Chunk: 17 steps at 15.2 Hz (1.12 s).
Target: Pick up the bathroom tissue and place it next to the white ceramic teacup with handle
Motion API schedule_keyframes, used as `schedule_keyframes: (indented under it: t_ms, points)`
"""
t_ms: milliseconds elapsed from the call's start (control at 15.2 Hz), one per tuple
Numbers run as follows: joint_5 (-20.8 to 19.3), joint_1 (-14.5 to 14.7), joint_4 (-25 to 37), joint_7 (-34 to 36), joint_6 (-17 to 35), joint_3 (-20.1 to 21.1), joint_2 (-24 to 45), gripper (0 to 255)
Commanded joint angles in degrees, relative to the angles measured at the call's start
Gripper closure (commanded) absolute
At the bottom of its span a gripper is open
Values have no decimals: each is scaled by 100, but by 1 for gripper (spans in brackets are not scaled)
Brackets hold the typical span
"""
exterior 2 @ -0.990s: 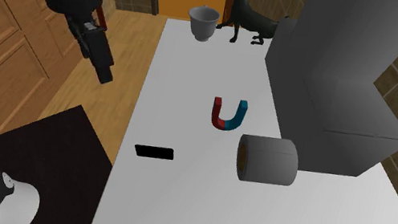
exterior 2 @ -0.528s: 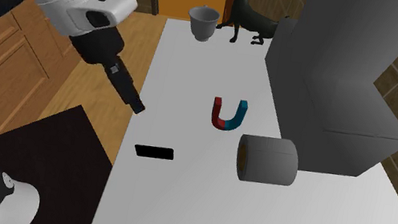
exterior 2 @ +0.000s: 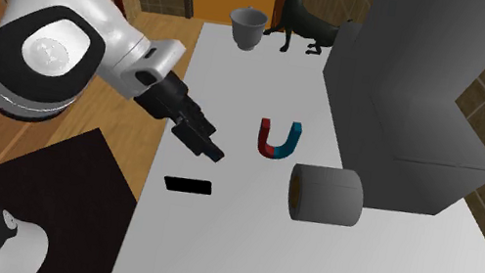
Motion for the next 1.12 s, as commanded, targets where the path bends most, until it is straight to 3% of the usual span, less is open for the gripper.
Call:
schedule_keyframes:
  t_ms: [0,66,198,396,528,1056]
  points:
    - [-163,-1878,138,855,1133,1734,-442,0]
    - [47,-2584,222,1118,1599,2467,-830,0]
    - [623,-3601,424,1550,2333,3575,-1655,0]
    - [1509,-4531,816,2181,2981,4608,-2871,0]
    - [2089,-4935,1118,2570,3161,5040,-3626,0]
    - [2148,-5812,1704,2605,3468,5324,-3899,0]
